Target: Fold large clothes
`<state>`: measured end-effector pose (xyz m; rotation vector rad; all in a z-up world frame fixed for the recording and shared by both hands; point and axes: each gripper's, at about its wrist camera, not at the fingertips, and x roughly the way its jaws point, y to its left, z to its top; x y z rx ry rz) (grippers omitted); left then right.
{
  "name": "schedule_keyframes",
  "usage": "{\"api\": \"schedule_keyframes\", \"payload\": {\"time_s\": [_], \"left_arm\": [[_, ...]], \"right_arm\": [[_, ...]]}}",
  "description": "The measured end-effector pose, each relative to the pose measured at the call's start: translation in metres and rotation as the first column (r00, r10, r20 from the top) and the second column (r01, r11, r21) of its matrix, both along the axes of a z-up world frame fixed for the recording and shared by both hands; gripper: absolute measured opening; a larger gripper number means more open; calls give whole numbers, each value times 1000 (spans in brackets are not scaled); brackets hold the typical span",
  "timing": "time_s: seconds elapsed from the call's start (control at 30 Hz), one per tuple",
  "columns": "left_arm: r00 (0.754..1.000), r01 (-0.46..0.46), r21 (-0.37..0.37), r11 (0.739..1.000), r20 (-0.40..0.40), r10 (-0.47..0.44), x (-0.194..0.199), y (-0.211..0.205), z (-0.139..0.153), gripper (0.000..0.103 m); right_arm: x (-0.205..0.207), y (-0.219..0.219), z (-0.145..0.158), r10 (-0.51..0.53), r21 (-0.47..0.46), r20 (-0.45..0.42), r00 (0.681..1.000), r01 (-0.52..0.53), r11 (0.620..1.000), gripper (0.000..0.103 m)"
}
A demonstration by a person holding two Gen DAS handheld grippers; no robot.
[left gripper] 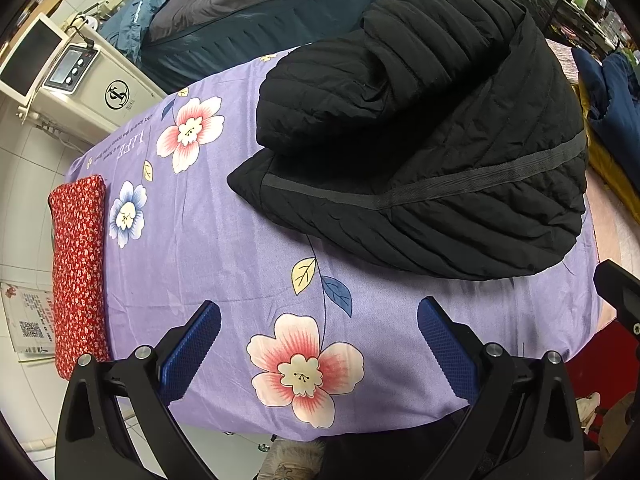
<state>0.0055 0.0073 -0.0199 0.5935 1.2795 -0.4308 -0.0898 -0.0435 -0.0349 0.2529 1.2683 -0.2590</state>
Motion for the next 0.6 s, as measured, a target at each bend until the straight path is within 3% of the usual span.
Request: {"api": "schedule_keyframes", "payload": {"time_s": [0.6], "left_arm": [[1000,0,3,1000,-6,0,0,-5,-2,97]], "right_arm": [[3,-1,-3,3,5,-6,1000,-3,1000,98]]}}
